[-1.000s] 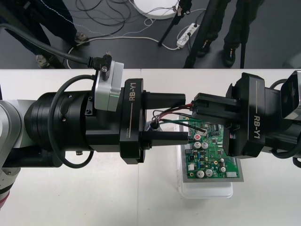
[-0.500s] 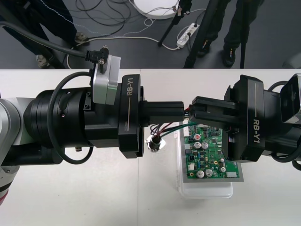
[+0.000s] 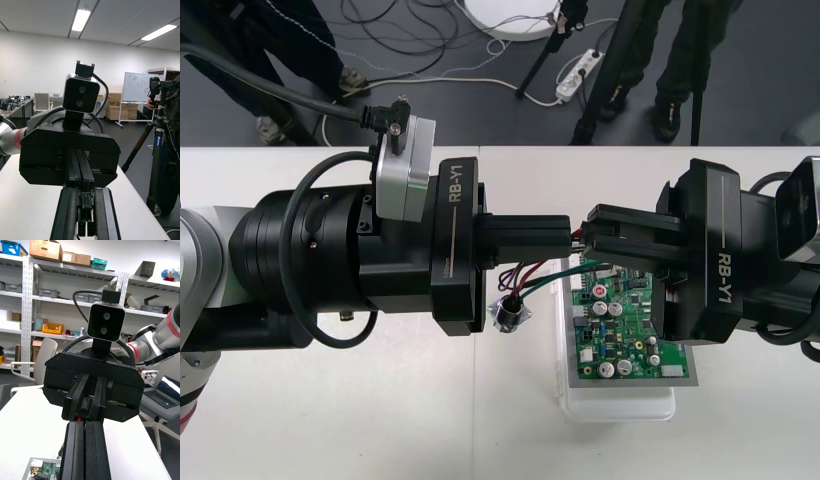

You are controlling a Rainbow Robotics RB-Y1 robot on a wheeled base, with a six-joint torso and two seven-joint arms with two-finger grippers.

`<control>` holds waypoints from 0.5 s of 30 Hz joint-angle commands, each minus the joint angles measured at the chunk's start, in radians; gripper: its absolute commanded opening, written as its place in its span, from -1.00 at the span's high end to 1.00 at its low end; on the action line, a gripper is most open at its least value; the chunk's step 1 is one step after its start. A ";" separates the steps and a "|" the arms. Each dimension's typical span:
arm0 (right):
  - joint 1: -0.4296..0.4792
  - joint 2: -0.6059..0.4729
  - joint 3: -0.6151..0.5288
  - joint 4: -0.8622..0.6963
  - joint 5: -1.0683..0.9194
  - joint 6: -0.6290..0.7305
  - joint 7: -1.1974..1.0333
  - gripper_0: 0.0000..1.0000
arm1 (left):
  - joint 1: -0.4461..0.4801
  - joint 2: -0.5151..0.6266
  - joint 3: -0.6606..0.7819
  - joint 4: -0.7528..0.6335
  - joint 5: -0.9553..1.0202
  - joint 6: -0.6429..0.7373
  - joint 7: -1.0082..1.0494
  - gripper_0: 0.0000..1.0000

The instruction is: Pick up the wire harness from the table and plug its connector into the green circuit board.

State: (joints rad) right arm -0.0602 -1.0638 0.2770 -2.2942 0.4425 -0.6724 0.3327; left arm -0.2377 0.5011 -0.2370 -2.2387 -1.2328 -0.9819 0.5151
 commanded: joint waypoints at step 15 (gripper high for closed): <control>-0.024 0.019 0.001 -0.008 0.004 0.040 0.016 -0.99 | -0.031 0.031 -0.010 -0.024 0.022 -0.020 0.066 1.00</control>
State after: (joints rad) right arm -0.0604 -1.0604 0.2772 -2.2940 0.4435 -0.6396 0.3327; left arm -0.2377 0.5038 -0.2375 -2.2377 -1.2301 -0.9821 0.5151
